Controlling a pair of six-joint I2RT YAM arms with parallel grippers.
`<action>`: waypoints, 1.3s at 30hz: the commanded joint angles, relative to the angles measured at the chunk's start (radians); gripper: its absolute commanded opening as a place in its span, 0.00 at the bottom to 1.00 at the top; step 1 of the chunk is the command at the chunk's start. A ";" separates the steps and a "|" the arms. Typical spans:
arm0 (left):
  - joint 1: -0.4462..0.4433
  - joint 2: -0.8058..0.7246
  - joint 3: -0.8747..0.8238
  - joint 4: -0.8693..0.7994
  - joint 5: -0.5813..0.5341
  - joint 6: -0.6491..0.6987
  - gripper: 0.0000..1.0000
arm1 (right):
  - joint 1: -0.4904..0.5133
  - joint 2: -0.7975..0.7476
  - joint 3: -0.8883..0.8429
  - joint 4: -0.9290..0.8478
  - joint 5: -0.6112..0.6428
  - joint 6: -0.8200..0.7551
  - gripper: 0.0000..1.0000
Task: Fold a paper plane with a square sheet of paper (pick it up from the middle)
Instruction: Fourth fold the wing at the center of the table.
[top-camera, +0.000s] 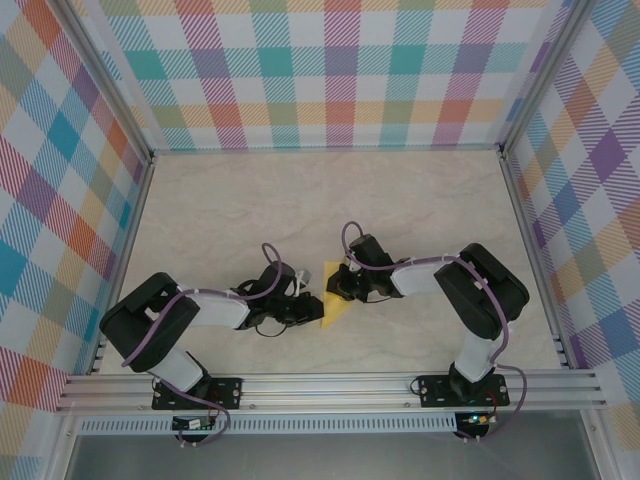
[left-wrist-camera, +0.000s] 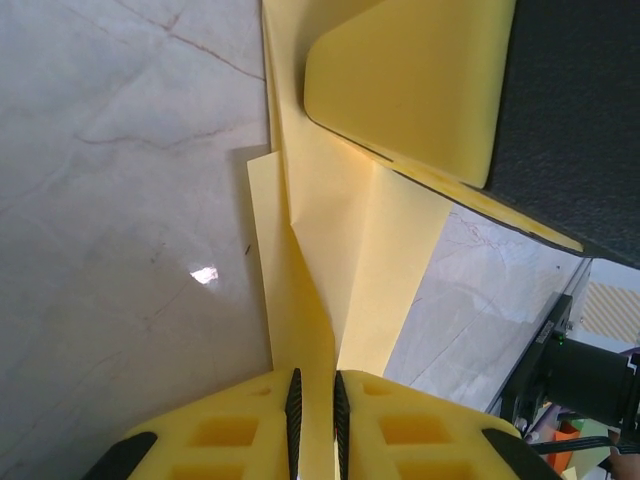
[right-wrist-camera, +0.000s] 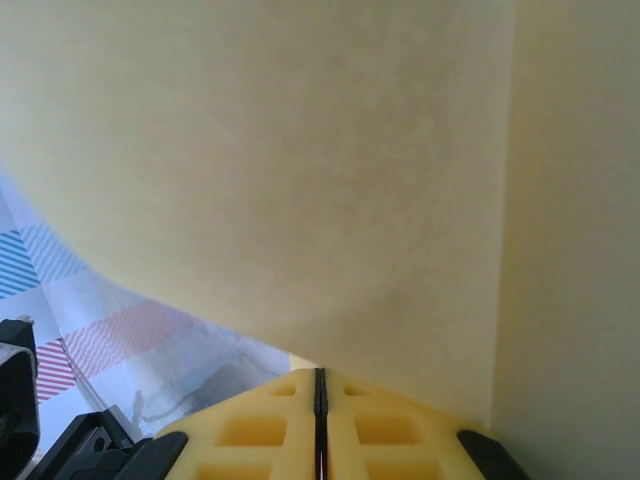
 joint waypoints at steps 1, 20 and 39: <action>0.002 0.024 -0.013 0.069 0.028 -0.011 0.18 | -0.003 0.007 -0.035 -0.075 0.035 -0.026 0.10; 0.002 0.077 -0.051 0.151 0.099 0.008 0.06 | -0.002 0.030 -0.060 -0.090 0.054 -0.026 0.09; 0.002 0.037 -0.019 0.042 0.147 0.053 0.07 | -0.002 0.036 -0.052 -0.129 0.071 -0.038 0.09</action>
